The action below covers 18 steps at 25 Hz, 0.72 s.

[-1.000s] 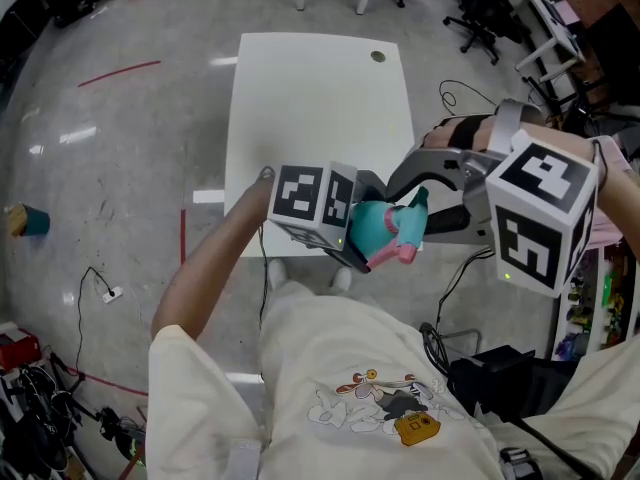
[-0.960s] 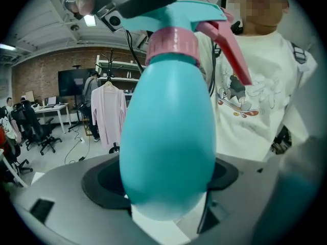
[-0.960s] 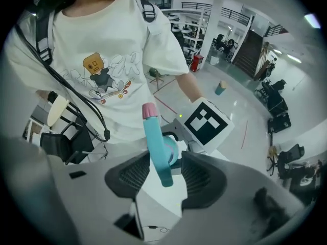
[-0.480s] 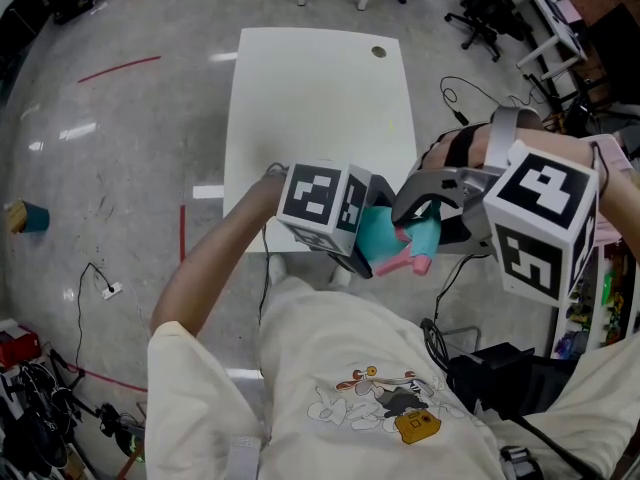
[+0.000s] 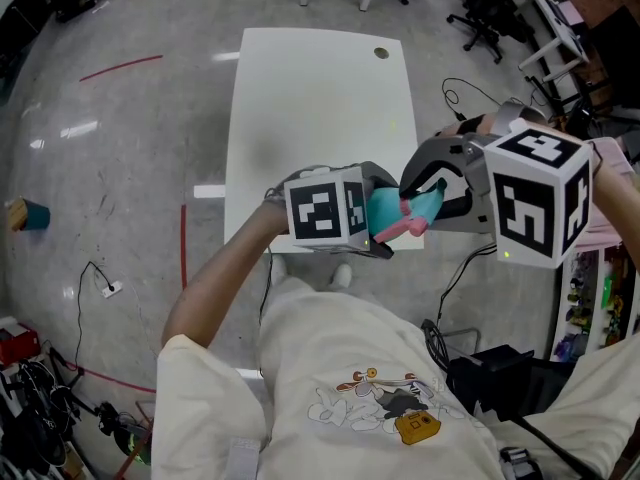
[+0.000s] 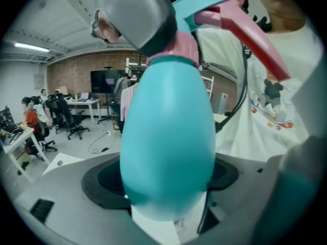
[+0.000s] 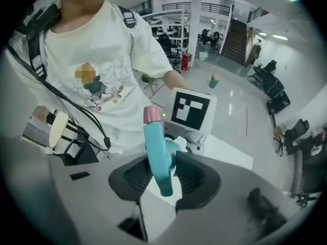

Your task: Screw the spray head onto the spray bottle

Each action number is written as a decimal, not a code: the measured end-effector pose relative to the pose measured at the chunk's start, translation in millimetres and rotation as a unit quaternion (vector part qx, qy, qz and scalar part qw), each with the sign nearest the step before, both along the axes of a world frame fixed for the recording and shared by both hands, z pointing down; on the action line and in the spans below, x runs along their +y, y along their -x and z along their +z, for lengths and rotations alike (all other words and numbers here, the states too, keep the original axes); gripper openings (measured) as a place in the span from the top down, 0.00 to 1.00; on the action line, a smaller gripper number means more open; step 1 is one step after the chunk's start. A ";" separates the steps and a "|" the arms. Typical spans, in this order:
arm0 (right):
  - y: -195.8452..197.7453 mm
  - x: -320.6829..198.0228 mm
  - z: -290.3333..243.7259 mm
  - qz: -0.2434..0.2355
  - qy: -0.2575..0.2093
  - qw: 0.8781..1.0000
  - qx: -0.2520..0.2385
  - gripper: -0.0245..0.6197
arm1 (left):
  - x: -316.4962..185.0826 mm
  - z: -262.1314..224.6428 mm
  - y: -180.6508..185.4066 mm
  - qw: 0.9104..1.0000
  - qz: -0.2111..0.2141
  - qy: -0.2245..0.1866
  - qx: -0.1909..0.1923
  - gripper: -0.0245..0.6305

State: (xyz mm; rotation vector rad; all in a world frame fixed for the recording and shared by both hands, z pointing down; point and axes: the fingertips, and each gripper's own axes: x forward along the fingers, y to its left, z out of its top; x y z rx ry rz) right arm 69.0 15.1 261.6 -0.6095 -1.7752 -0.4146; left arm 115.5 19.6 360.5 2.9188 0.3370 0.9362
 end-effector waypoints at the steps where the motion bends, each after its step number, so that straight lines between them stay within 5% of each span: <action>1: 0.2 -5.3 1.0 0.009 -0.001 1.000 -0.001 0.76 | -7.0 1.2 0.1 1.000 -0.021 -0.003 -0.001 0.31; 8: 4.0 -24.2 2.6 0.077 0.009 0.997 -0.011 0.76 | -32.6 3.4 5.2 0.993 -0.119 -0.011 -0.002 0.31; 18: 10.7 -40.1 -2.3 0.138 0.020 0.990 -0.031 0.76 | -50.6 -4.2 12.4 0.980 -0.195 -0.011 0.027 0.31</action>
